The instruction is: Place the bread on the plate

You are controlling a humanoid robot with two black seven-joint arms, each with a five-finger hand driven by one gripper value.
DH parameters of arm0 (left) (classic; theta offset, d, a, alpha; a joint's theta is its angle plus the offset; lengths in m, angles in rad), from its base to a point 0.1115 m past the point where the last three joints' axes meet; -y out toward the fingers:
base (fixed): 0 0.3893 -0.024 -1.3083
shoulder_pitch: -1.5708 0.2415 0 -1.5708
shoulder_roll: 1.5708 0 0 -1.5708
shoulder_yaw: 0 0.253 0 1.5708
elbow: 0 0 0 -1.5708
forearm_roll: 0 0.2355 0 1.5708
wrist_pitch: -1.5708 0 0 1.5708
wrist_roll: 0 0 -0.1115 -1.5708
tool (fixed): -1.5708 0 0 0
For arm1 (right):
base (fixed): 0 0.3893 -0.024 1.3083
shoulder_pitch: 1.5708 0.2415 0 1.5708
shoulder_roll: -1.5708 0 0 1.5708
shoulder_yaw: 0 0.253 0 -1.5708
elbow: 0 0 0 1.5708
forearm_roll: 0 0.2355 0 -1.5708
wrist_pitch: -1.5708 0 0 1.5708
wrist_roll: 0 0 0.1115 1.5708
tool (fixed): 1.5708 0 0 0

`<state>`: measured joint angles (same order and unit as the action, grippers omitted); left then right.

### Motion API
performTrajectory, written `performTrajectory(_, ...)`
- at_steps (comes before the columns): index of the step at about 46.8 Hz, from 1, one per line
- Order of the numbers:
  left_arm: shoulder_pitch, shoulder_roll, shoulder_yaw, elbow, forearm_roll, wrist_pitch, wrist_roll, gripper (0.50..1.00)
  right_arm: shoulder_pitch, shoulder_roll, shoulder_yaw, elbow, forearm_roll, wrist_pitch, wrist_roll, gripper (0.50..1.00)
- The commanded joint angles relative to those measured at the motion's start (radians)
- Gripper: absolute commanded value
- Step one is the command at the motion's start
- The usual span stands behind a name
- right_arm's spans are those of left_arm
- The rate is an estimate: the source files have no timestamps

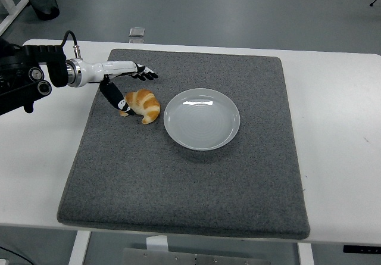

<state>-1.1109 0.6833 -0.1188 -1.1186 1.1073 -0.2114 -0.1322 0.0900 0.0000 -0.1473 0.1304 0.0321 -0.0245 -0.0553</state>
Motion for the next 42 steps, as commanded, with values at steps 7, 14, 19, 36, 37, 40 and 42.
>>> performTrajectory(7, 0.019, -0.039, 0.001, 0.008, 0.052, 0.04, 0.0, 0.984, 0.0, 0.0, 0.0, 0.0, 0.0, 0.0, 0.0, 0.93)
performTrajectory(14, 0.022, -0.044, 0.001, 0.011, 0.078, 0.052, 0.0, 0.984, -0.001, 0.0, 0.0, 0.0, 0.0, 0.0, 0.0, 0.93)
performTrajectory(19, 0.02, -0.044, 0.001, 0.014, 0.08, 0.055, 0.002, 0.984, 0.0, 0.0, 0.0, 0.0, 0.0, 0.0, 0.0, 0.93)
performTrajectory(36, 0.023, -0.045, 0.05, 0.025, 0.092, 0.112, 0.0, 0.979, -0.001, 0.0, 0.0, 0.0, 0.0, 0.0, 0.0, 0.932)
performTrajectory(37, 0.025, -0.045, 0.051, 0.026, 0.092, 0.115, 0.002, 0.979, -0.001, 0.0, 0.0, 0.0, 0.0, 0.0, 0.0, 0.93)
performTrajectory(40, 0.025, -0.05, 0.051, 0.029, 0.092, 0.116, 0.002, 0.977, -0.001, 0.0, 0.0, 0.0, 0.0, 0.0, 0.0, 0.93)
performTrajectory(42, 0.025, -0.067, 0.053, 0.037, 0.092, 0.118, 0.0, 0.975, -0.001, 0.0, 0.0, 0.0, -0.001, 0.0, 0.0, 0.932)
